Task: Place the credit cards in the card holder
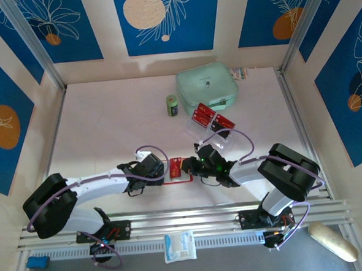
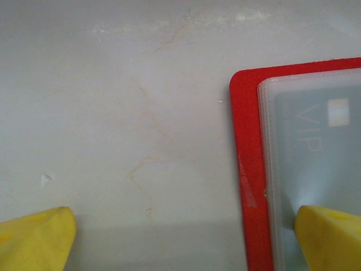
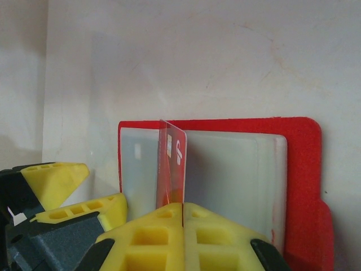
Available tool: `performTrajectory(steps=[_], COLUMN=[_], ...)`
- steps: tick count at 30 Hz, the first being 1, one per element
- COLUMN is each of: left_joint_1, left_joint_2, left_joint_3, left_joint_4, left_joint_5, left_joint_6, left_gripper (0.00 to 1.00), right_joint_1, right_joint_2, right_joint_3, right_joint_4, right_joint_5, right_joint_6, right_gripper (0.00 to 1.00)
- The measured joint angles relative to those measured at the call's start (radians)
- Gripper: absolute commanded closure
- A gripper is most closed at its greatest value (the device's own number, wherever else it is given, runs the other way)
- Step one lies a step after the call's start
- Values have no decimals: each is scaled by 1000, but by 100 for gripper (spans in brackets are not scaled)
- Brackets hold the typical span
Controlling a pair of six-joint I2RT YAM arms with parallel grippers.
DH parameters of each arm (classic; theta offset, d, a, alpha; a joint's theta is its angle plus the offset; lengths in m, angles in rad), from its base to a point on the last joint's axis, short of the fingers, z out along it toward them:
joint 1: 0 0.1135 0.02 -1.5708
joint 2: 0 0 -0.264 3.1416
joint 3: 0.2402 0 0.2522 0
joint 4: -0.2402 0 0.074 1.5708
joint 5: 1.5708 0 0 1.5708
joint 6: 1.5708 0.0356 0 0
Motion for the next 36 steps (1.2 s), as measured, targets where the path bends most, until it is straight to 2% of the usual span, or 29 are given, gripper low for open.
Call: performTrajectory(steps=[31, 36], left_joint_1=[0, 0], left_joint_2=[-1, -1], left_joint_3=[-8, -10], left_joint_4=[13, 18], left_joint_5=[3, 3], left_joint_6=[-7, -7], left_gripper=[0, 0], right_joint_1=[30, 29], right_joint_2=[0, 38], right_joint_3=[2, 33], right_joint_4=[-51, -77], right_joint_5=[-2, -18], right_joint_6=[30, 29], right_gripper=[100, 100])
